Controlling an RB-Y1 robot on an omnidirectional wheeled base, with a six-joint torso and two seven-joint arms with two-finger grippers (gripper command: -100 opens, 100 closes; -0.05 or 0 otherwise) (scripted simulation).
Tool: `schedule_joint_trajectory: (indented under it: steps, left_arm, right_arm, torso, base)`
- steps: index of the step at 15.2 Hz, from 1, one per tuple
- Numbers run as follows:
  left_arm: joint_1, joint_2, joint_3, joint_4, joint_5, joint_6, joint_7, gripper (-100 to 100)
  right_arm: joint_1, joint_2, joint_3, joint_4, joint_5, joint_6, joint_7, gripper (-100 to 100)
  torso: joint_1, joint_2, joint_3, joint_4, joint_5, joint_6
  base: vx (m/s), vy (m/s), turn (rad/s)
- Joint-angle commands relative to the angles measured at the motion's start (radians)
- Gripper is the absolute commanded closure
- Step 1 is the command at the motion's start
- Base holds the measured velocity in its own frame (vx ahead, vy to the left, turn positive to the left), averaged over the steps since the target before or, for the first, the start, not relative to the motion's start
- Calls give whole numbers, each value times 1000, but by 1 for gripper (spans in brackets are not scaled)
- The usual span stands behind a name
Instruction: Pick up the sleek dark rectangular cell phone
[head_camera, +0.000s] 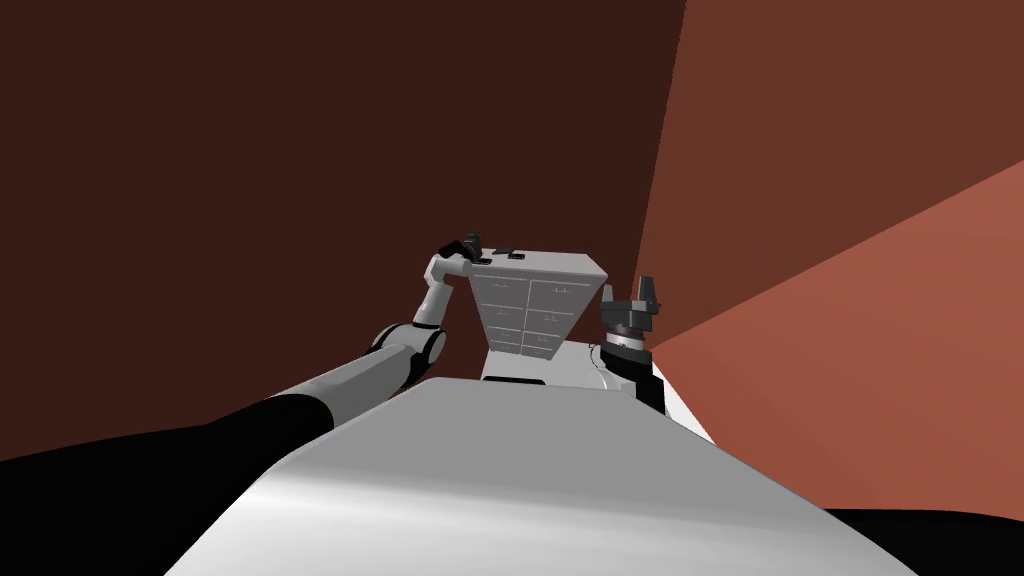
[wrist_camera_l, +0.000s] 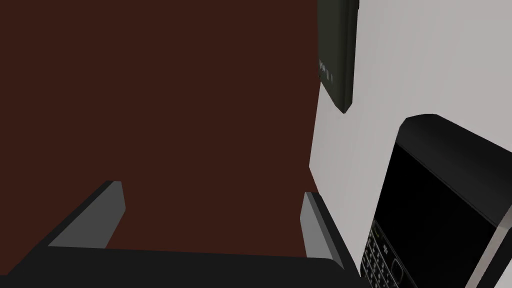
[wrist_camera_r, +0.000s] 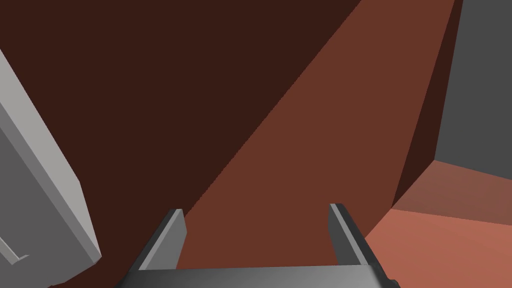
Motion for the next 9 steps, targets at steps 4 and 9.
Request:
schedule_joint_trajectory:
  steps: [4,9]
  left_arm:
    - [-99,11,-4,75,14,106,18,-100]
    - [-170,18,-9,137,24,182,34,-100]
  right_arm:
    - [0,0,0,0,0,0,0,0]
    - [0,0,0,0,0,0,0,0]
  torso:
    - [0,0,0,0,0,0]
    - [0,0,0,0,0,0]
  base:
    - [-4,19,-15]
    - [-4,19,-12]
